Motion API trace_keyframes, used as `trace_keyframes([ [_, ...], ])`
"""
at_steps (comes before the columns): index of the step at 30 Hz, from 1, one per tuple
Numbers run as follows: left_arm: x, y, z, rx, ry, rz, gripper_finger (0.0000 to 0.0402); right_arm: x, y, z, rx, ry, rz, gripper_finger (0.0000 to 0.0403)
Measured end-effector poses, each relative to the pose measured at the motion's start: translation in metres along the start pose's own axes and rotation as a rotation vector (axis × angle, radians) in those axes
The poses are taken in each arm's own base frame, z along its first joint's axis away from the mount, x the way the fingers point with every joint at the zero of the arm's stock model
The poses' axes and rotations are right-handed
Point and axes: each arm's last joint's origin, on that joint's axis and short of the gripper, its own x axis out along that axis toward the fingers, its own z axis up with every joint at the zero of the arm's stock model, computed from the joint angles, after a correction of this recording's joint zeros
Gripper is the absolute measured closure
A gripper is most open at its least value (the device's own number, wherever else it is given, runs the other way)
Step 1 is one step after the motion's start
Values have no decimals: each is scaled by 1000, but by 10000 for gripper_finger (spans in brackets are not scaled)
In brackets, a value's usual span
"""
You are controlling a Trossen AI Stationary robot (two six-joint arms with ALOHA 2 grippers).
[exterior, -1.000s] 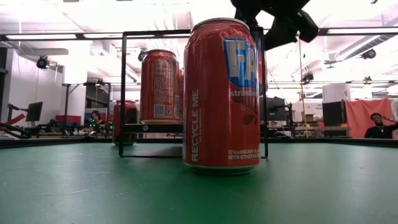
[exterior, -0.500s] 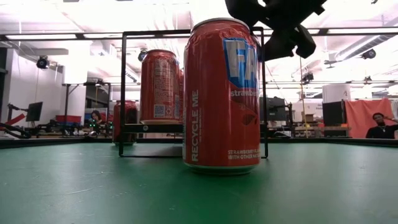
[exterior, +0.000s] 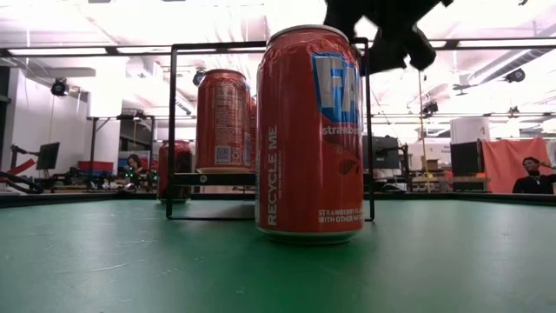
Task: Place canned beverage on shelf
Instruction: Put the orange soda can on the shelf and aligned with the other orange soda can
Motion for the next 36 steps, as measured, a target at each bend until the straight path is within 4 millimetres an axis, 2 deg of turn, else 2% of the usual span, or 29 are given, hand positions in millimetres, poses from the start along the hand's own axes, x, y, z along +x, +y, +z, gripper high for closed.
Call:
trace_keyframes([
  [4, 0, 0, 0, 3, 1, -1, 31, -13, -6, 21, 1, 55, 90, 103],
  [12, 0, -1, 0, 4, 1, -1, 31, -34, -32, 40, -149, 81, 142, 103],
  [18, 0, -1, 0, 4, 1, -1, 31, -30, -53, 19, -160, 60, 168, 103],
  [24, 1, -1, 0, 10, 2, -3, 31, -19, -61, -10, -165, -36, 293, 103],
  [29, 1, -1, -1, 12, 5, -1, 31, -14, -68, -26, -152, -77, 342, 103],
  [36, 3, -3, -1, 23, 11, -4, 31, -8, -72, -32, -151, -84, 329, 103],
])
